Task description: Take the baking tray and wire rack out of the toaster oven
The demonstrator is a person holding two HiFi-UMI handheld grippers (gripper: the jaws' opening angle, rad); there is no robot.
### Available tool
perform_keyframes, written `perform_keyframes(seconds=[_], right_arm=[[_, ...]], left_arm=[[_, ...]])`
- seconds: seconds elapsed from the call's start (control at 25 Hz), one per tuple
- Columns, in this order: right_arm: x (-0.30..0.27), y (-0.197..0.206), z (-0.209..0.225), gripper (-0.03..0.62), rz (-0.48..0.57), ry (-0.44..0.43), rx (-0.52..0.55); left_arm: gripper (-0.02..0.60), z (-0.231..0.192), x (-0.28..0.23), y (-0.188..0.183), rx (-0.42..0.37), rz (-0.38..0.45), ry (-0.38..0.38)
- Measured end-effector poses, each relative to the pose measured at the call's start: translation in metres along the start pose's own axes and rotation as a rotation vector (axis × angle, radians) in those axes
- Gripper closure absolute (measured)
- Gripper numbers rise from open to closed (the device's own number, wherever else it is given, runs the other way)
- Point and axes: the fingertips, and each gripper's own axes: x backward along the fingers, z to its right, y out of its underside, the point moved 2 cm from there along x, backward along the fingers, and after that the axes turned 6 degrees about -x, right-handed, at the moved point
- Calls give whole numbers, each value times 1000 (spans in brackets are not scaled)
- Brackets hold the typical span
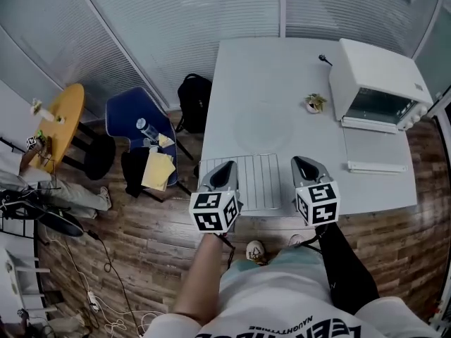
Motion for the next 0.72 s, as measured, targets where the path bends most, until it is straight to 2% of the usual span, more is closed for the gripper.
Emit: perform_keyframes(seconds=[0.24, 0.36, 0.6, 0.72], right_arm=[[26, -63, 41, 591, 132, -2, 77], [41, -88, 63, 591, 192, 6, 127], [70, -129, 97, 591, 296, -21, 166], [88, -147, 113, 591, 353, -33, 191]], left_arm=[[518, 45, -3, -76, -121, 149, -28], [518, 71, -7, -104, -180, 197, -38], [518, 116, -3, -151, -207, 348, -59], [518, 138, -1, -167, -258, 407, -85]])
